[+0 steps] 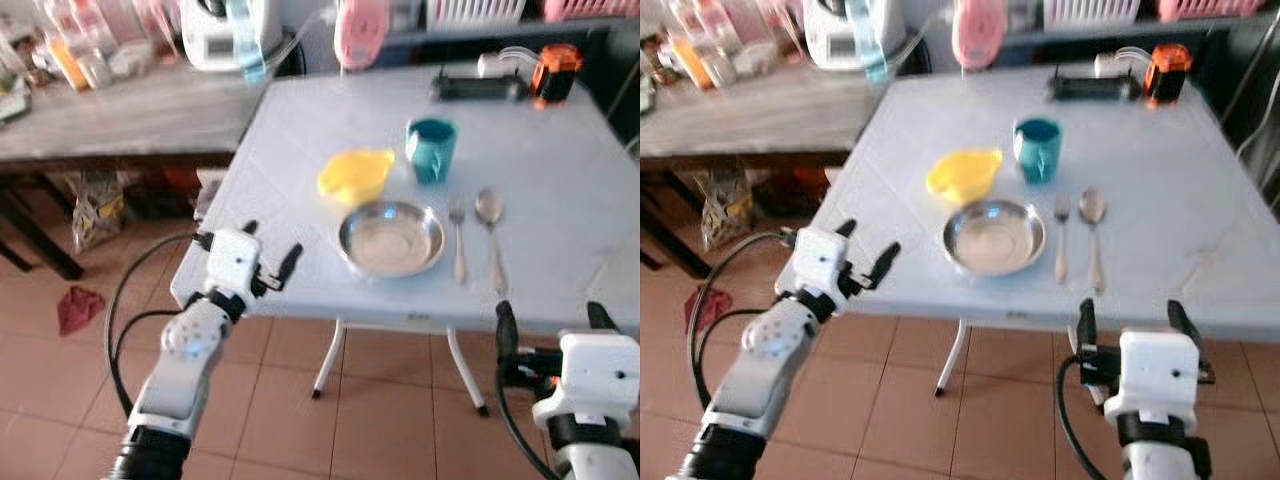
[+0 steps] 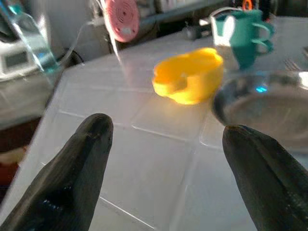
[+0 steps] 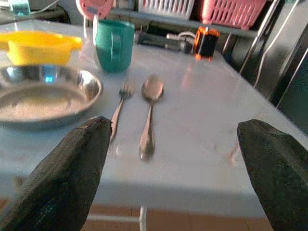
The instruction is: Setting the table
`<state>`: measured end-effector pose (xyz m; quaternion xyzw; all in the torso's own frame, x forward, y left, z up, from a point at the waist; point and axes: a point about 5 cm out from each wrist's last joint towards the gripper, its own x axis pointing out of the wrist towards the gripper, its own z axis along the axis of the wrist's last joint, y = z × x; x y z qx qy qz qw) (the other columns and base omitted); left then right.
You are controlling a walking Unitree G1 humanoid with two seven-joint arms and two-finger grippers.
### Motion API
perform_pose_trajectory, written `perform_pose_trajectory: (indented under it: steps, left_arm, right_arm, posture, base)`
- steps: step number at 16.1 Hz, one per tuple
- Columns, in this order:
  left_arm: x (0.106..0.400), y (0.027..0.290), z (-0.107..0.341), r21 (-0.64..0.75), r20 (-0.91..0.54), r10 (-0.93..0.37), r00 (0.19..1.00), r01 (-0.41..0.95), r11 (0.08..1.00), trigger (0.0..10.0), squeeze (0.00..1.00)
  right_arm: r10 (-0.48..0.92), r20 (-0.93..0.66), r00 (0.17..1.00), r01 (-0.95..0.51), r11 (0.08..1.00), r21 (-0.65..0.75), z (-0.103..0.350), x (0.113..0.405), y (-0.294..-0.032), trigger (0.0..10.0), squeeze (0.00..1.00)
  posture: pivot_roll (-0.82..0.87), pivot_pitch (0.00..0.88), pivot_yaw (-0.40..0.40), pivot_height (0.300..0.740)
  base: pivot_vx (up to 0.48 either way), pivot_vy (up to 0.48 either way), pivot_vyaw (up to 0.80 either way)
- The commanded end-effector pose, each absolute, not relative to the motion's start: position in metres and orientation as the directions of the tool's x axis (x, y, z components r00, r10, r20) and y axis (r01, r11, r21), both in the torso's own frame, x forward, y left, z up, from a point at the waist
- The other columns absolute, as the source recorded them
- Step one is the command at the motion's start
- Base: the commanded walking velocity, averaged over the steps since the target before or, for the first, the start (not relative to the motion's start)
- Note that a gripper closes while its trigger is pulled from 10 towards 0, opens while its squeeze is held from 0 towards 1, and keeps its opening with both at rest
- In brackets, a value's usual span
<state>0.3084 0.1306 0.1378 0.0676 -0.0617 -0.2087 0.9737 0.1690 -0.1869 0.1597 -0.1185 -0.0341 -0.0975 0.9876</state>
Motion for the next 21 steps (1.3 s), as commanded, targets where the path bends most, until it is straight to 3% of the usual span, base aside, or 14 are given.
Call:
perform_pose_trajectory:
  steps: [1,5,7,10,13,15,21]
  left_arm:
    - [0.309,0.142,0.137,0.171,0.080,-0.387,0.919,0.370,0.913,10.0,0.00]
    - [0.310,0.141,0.135,0.180,0.067,-0.414,0.908,0.397,0.900,10.0,0.00]
    - [0.306,0.140,0.137,0.151,0.067,-0.498,0.864,0.485,0.861,10.0,0.00]
    - [0.300,0.139,0.143,0.027,0.046,-0.674,0.737,0.674,0.738,10.0,0.00]
    - [0.307,0.150,0.150,0.004,0.006,-0.742,0.671,0.742,0.671,10.0,0.00]
    - [0.307,0.153,0.142,-0.083,-0.102,-0.832,0.545,0.829,0.553,10.0,0.00]
    - [0.307,0.142,0.141,-0.022,-0.160,-0.909,0.386,0.919,0.394,10.0,0.00]
  right_arm:
    - [-0.171,0.093,0.981,0.187,0.959,-0.213,0.160,0.170,-0.182,10.0,0.00]
    - [-0.168,0.087,0.982,0.186,0.946,-0.266,0.159,0.173,-0.181,10.0,0.00]
    - [-0.188,0.093,0.978,0.207,0.937,-0.282,0.159,0.176,-0.181,10.0,0.00]
    - [-0.143,0.080,0.987,0.158,0.961,-0.227,0.160,0.180,-0.176,10.0,0.00]
    - [-0.129,0.068,0.989,0.142,0.959,-0.246,0.159,0.183,-0.173,10.0,0.00]
    - [-0.108,0.052,0.993,0.118,0.959,-0.259,0.158,0.186,-0.169,10.0,0.00]
    - [-0.182,0.064,0.981,0.189,0.971,-0.145,0.171,0.191,-0.180,10.0,0.00]
  posture:
    - [-0.11,0.152,0.108,0.740]
    - [-0.10,0.146,0.108,0.740]
    - [-0.09,0.144,0.105,0.740]
    - [-0.08,0.151,0.094,0.740]
    - [-0.06,0.153,0.082,0.740]
    - [-0.06,0.153,0.079,0.740]
    - [-0.08,0.159,0.097,0.740]
  base:
    - [0.375,0.000,0.00]
    - [0.324,0.000,0.00]
    - [0.000,0.000,0.00]
    - [0.000,0.000,0.00]
    - [0.000,0.000,0.00]
    - [0.000,0.000,0.00]
    - [0.000,0.000,0.00]
